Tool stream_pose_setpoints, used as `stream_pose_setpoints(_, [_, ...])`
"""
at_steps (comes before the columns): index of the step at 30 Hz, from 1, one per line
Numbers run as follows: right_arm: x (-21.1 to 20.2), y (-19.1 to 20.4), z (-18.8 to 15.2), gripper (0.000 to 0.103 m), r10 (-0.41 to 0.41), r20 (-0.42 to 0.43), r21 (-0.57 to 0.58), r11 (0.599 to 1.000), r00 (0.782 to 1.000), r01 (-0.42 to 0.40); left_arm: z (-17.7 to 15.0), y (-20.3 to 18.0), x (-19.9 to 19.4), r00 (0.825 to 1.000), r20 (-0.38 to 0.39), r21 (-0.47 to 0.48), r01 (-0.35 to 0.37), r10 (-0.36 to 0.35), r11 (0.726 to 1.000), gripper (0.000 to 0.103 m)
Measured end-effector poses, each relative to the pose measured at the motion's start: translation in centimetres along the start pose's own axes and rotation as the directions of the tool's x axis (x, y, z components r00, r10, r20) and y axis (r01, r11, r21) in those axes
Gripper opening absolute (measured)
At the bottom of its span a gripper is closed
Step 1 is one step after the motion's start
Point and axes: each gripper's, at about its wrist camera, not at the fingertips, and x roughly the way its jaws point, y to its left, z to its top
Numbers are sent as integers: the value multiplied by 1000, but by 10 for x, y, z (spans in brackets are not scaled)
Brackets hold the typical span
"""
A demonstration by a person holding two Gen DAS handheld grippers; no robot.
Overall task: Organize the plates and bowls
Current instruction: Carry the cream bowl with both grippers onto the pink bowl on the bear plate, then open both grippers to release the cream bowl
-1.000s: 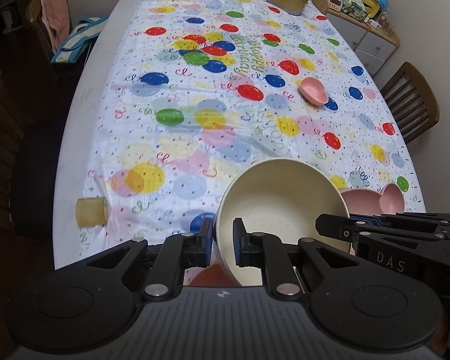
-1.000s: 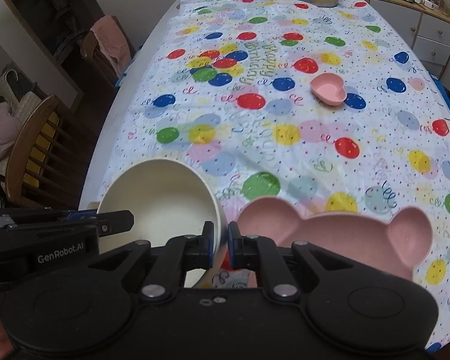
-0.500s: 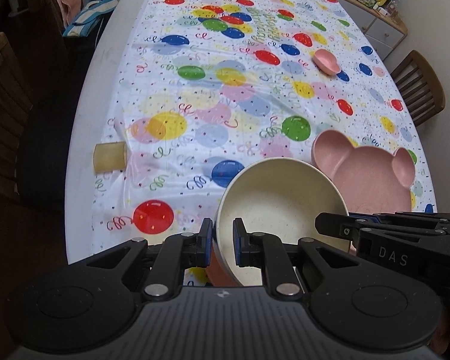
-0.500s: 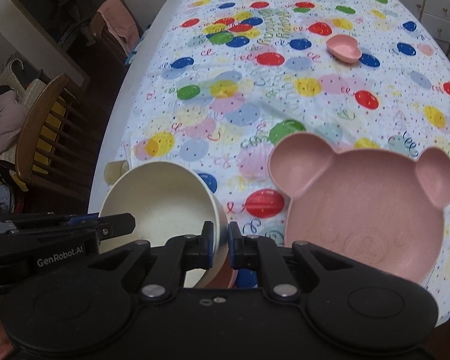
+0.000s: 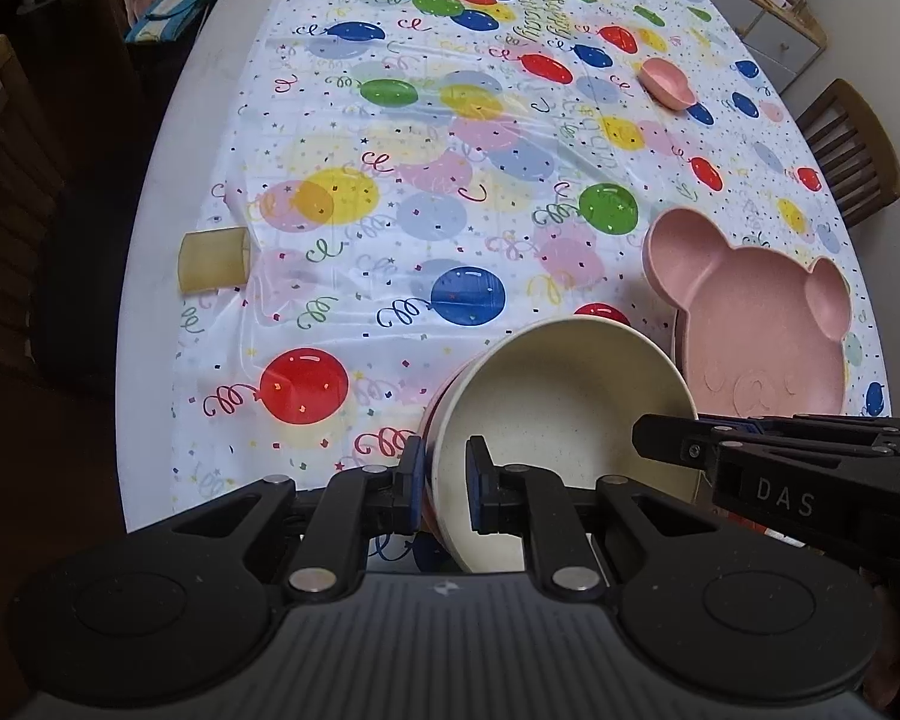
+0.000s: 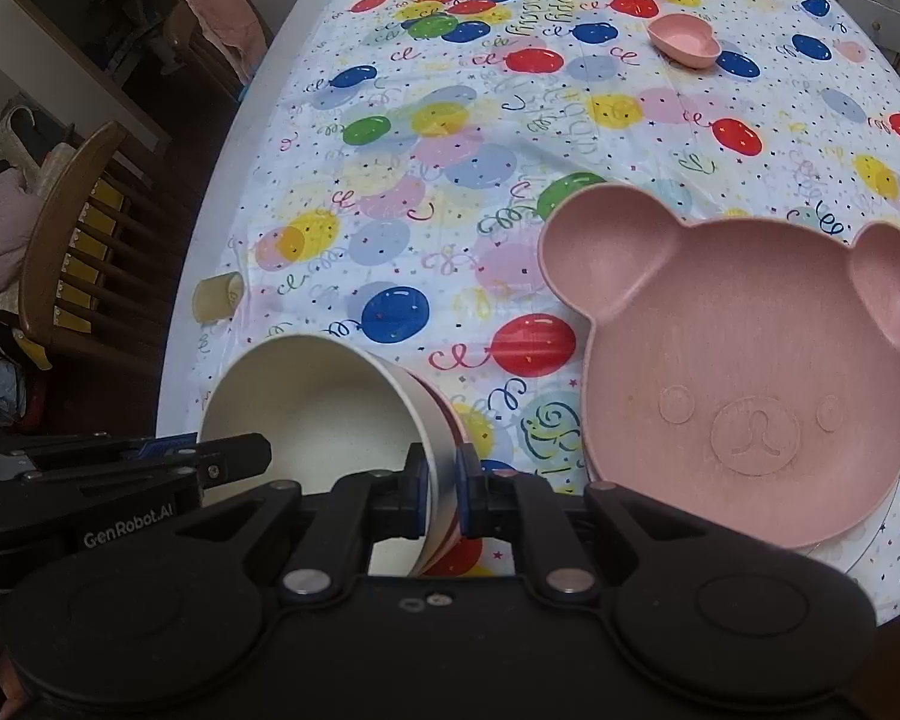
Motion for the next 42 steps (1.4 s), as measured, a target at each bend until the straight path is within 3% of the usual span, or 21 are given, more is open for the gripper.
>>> stream_pose_setpoints(7, [7, -4, 1, 9, 5, -11, 10, 1000, 1000, -5, 1, 3, 4, 1000, -14, -10, 6, -6, 1000, 13])
stream_pose_setpoints(14, [6, -6, 4, 19, 23, -10, 17, 1000, 1000, -23, 3, 7, -4, 1000, 3, -4, -1, 1, 1000, 13])
stream_pose_setpoints(29, [-30, -4, 15, 36, 44, 64, -17, 999, 997, -43, 25, -12, -46, 991, 132, 96, 12, -25, 995, 16])
stream_pose_setpoints(39, [-63, -27, 46, 52, 18, 171, -22, 1000, 985, -15, 65, -46, -50, 983, 183, 130, 10, -34, 991, 32])
stream_pose_setpoints(41, [-68, -36, 56, 54, 10, 189, -17, 1000, 982, -7, 75, -55, -48, 980, 194, 135, 10, -36, 991, 42])
stream_pose_setpoints(42, [-70, -41, 61, 56, 5, 197, -14, 1000, 980, -3, 81, -60, -47, 978, 203, 138, 8, -36, 990, 55])
